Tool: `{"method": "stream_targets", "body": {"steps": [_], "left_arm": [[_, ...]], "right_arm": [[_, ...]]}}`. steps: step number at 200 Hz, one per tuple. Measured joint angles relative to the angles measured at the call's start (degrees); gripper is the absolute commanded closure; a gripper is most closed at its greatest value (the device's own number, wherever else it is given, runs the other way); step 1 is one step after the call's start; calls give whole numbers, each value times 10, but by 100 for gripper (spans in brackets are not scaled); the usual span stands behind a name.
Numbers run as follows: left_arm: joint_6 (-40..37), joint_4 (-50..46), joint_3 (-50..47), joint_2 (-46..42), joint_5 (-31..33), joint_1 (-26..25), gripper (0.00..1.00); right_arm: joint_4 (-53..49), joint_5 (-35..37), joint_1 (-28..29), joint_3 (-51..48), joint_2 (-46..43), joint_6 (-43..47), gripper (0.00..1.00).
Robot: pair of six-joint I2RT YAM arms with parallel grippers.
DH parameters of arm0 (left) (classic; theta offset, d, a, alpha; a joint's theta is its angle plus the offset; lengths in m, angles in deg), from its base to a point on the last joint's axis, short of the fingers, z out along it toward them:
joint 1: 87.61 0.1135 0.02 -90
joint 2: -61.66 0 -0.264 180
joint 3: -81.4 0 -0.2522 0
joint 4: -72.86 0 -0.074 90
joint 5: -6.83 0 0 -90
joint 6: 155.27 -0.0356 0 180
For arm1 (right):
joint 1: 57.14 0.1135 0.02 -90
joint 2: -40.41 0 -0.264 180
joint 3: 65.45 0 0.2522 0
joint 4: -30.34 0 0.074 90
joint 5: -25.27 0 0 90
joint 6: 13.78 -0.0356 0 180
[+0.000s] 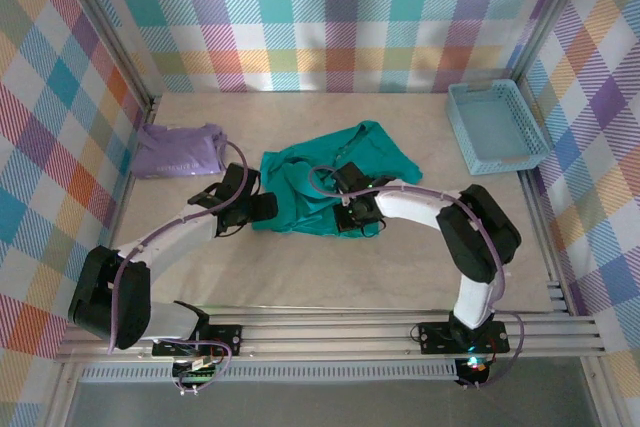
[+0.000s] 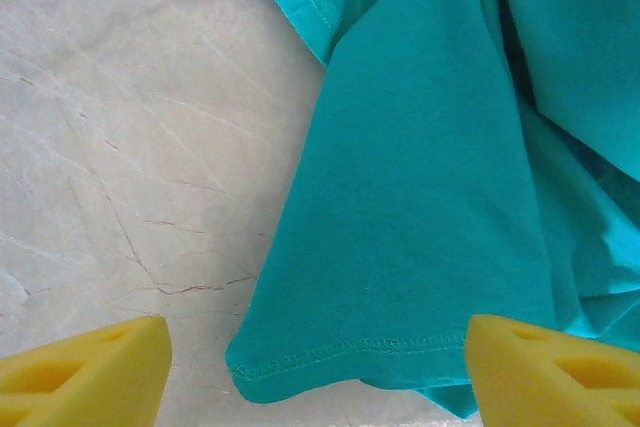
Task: Fold the inside-out t-shirt
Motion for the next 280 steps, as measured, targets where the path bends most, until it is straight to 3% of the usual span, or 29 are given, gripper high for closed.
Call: {"method": "stream_targets", "body": {"steps": [35,74,96,122,151,180,211,280], "left_arm": [[7,11,-19,14,-12,29,36],[17,51,-27,80,-66,47,47],[19,71,-27,109,-88,47,64],[20,80,-26,121,-91,54,100],[19,78,-22,105,-85,58,100],[19,45,-5,-16,-58,58,100],[19,9,91,-107,-46,59,100],[1,-102,277,-155,-25,61,100]], "right_arm": [[-4,-2,-10,4,-66,4,98],[-5,-10,-12,9,-72,4,98],[-5,-10,-14,9,-72,3,98],[-6,-10,-22,9,-74,3,97],[-28,-10,-52,17,-107,9,97],[-43,-14,-109,42,-194,18,98],[-40,-37,-165,82,-277,21,100],[-65,-56,-200,181,-345,47,100]]}}
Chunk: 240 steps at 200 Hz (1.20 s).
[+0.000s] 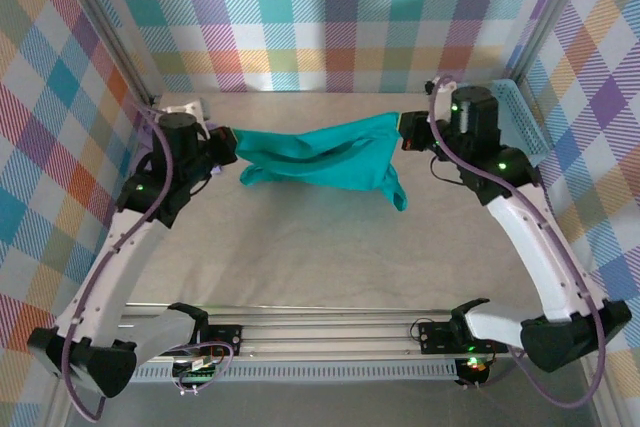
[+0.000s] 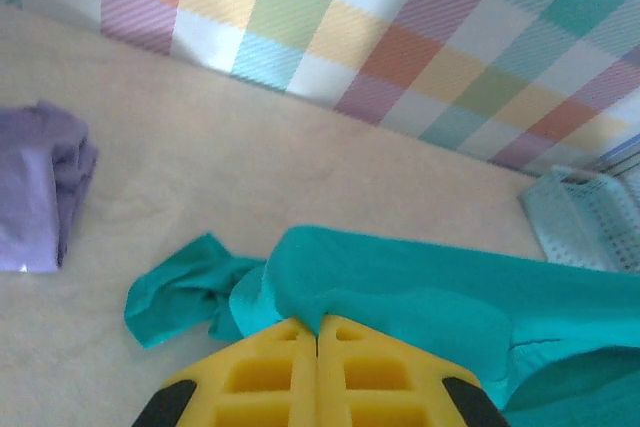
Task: Fold the inside-out t-shirt
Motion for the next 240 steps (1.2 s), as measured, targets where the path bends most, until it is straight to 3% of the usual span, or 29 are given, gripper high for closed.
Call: {"method": "stream_targets", "body": {"steps": [39,73,93,119,146,179,196,208,223,240], "left_arm": [[-6,-32,88,-55,14,0,100],[-2,-28,88,-73,28,0,100],[-2,-27,68,-21,53,4,100],[-2,-16,96,130,62,33,100],[-2,-33,251,306,52,67,100],[-16,-68,561,397,25,75,100],[-27,-74,697,395,7,75,100],[-33,-74,737,367,-3,75,100],[-37,-72,715,312,-19,75,100],[-39,-49,603,232,-40,75,100]], "right_arm": [[-6,1,0,57,-82,16,100],[23,-10,0,45,-120,8,100],[43,-6,-2,8,-93,5,100],[80,1,-27,2,21,-4,100],[99,7,-64,86,160,-15,100],[119,13,-74,277,224,-10,100],[143,13,-74,356,212,-1,100],[160,12,-73,380,189,7,100],[169,12,-73,379,151,12,100],[184,10,-73,331,102,17,100]]}}
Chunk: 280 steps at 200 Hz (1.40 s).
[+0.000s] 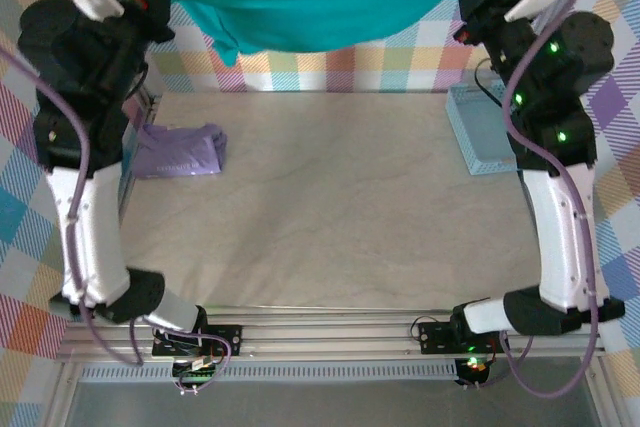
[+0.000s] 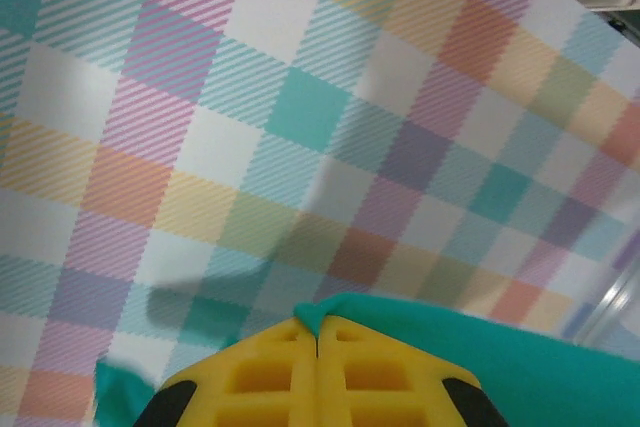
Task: Fold the inside-out t-shirt
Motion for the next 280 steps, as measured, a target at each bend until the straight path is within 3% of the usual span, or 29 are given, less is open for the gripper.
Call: {"method": "stream_targets", "body": {"steps": [20,48,83,103,125,160,194,224,280], "left_arm": [[7,41,-186,-89,-25,-5,100],[24,92,-485,-166,-52,-37,100],[65,125,-833,-177,-70,-144,100],[84,126,-938,-170,-71,-194,100],[89,152,-958,-139,-51,-212,94],[79,183,-958,-128,-14,-227,55],[49,173,-962,-196,43,-278,28],[-10,219,-941,-204,59,-352,25],[-137,312,-805,46,23,-483,24]], "right_arm": [[11,-1,0,-117,-62,0,100],[7,5,0,-358,-145,-23,100],[-52,23,0,-645,-173,-61,100],[-90,27,0,-732,-168,-75,100],[-97,27,-1,-743,-146,-80,100],[-102,26,-1,-733,-126,-78,100],[-133,13,-1,-697,-139,-70,100],[-160,-14,-1,-657,-161,-70,100],[-179,-52,-1,-631,-165,-80,100]]}}
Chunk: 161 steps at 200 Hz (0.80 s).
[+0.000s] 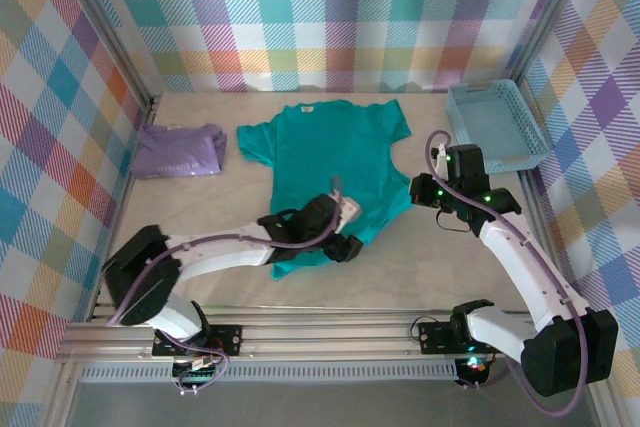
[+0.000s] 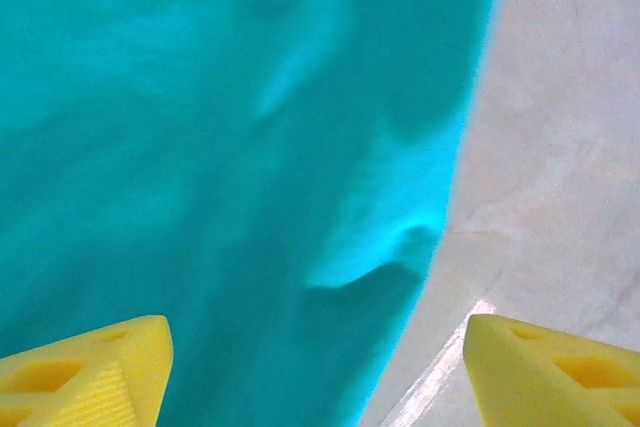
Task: Fold the inside-out t-shirt
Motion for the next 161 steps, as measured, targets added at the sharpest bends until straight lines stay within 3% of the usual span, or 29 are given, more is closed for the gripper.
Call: {"method": "stream_targets", "body": {"steps": [27,68,108,161], "left_arm": [[-35,9,28,65,7,-17,27],[-65,16,31,96,13,-17,29],[-74,38,35,129,17,-17,53],[-73,71,30,123,28,-16,63]], "right_arm": [[-4,-4,0,0,0,-4,100],[-4,-9,0,0,0,-8,100],[-4,-10,0,0,0,-9,100],[-4,-5,0,0,0,-8,100]]}}
